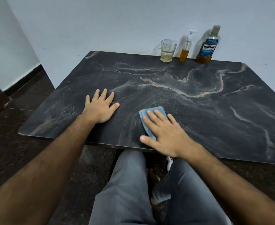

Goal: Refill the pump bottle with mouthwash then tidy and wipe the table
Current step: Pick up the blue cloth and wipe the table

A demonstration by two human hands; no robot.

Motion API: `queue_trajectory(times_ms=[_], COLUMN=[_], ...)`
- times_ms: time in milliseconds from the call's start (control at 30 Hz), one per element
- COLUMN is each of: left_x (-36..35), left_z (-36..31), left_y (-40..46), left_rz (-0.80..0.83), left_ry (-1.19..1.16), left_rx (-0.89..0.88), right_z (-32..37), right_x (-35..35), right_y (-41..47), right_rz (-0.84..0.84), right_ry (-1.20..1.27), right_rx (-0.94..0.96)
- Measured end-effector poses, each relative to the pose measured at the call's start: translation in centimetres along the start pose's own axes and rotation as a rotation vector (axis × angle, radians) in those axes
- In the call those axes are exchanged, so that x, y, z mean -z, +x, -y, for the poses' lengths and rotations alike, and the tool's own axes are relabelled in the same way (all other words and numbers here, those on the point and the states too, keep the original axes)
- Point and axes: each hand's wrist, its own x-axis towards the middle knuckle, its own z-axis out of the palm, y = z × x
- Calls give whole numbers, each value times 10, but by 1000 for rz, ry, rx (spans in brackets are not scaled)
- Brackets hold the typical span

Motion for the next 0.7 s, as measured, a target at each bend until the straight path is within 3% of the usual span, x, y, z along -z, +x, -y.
queue_trajectory(times_ms=[100, 200, 500, 700], left_x=[-1, 0, 3, 2], left_z=[-2, -3, -1, -1], left_y=[-1, -1, 14, 9], left_rz=[-14, -30, -18, -47], left_ry=[-11, -38, -34, -68], left_rx=[16, 27, 45, 50], right_z=[-22, -14, 9, -23], right_x=[6, 10, 3, 19], right_y=[43, 87, 72, 124], right_rz=[-18, -11, -65, -8], right_ry=[32, 17, -2, 44], right_rx=[-132, -145, 81, -83])
